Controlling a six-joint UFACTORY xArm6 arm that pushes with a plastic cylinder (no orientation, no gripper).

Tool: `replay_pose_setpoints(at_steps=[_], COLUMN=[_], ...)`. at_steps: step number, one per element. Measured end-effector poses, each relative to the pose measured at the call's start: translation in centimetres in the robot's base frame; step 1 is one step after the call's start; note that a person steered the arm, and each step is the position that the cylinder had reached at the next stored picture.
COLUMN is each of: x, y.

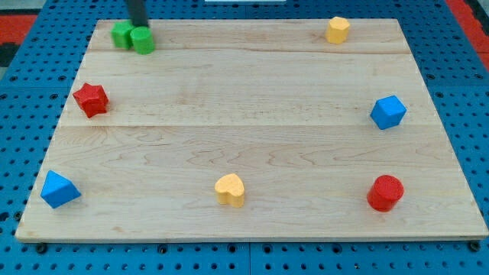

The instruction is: Slide the green circle to the center left

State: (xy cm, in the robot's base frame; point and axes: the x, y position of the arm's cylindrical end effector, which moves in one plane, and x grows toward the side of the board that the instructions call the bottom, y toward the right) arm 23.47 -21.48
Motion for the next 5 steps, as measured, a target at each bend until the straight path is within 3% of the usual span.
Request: replay_pose_setpoints(at_steps=[1,2,3,4,5], x=[5.4,7.0,3.9,8.2,12.5], y=[3.6,4.5,4.0,9.5,7.4])
